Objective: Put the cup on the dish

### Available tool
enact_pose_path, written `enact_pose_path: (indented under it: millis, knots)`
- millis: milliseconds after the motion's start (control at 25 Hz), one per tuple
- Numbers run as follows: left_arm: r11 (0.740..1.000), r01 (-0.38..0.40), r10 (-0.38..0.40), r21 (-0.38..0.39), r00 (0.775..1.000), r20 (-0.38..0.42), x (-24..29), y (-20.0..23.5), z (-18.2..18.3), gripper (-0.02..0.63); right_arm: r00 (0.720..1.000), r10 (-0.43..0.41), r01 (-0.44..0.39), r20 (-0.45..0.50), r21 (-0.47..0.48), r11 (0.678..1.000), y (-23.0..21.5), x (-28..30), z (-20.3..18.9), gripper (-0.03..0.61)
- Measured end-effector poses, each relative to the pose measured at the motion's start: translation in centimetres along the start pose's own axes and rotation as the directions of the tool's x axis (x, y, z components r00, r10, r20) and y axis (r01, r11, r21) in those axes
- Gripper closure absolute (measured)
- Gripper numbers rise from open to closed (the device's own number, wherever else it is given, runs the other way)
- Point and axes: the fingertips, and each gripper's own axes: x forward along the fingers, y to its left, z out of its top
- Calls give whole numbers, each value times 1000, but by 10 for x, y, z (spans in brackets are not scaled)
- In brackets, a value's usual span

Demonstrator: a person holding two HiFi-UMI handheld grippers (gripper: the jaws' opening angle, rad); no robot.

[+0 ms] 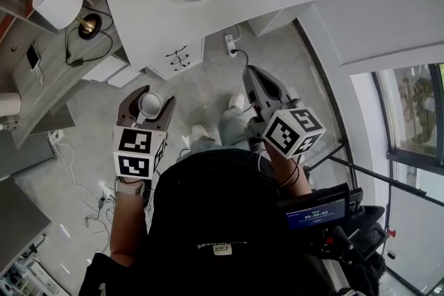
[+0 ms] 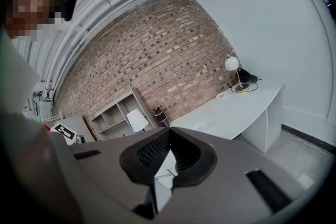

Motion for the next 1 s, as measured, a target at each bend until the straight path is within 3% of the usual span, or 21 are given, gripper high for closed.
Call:
enact_pose_path:
  millis: [600, 1000]
  knots:
    - [1000, -25, 24, -17, 998, -60, 33, 7, 11, 348, 999, 32, -31, -19, 33, 999, -33, 38, 14, 575]
    - [999, -40, 37, -31, 994, -99, 81, 14, 41, 348, 998, 48, -45, -39, 63, 997, -79, 76, 40, 575]
